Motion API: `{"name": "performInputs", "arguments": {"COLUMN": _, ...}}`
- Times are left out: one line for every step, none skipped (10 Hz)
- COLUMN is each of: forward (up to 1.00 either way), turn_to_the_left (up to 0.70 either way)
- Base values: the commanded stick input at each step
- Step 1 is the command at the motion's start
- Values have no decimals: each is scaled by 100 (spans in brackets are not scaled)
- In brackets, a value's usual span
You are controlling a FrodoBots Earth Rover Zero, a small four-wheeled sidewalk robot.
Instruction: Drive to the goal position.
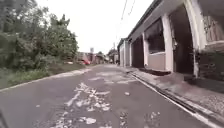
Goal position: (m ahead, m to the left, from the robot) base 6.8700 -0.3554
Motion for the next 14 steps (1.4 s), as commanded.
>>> {"name": "performInputs", "arguments": {"forward": 70, "turn_to_the_left": 0}}
{"name": "performInputs", "arguments": {"forward": 70, "turn_to_the_left": 0}}
{"name": "performInputs", "arguments": {"forward": 70, "turn_to_the_left": 0}}
{"name": "performInputs", "arguments": {"forward": 70, "turn_to_the_left": 0}}
{"name": "performInputs", "arguments": {"forward": 70, "turn_to_the_left": 0}}
{"name": "performInputs", "arguments": {"forward": 70, "turn_to_the_left": 0}}
{"name": "performInputs", "arguments": {"forward": 70, "turn_to_the_left": 3}}
{"name": "performInputs", "arguments": {"forward": 70, "turn_to_the_left": 23}}
{"name": "performInputs", "arguments": {"forward": 70, "turn_to_the_left": 35}}
{"name": "performInputs", "arguments": {"forward": 70, "turn_to_the_left": 23}}
{"name": "performInputs", "arguments": {"forward": 70, "turn_to_the_left": 0}}
{"name": "performInputs", "arguments": {"forward": 70, "turn_to_the_left": 0}}
{"name": "performInputs", "arguments": {"forward": 70, "turn_to_the_left": 0}}
{"name": "performInputs", "arguments": {"forward": 70, "turn_to_the_left": 0}}
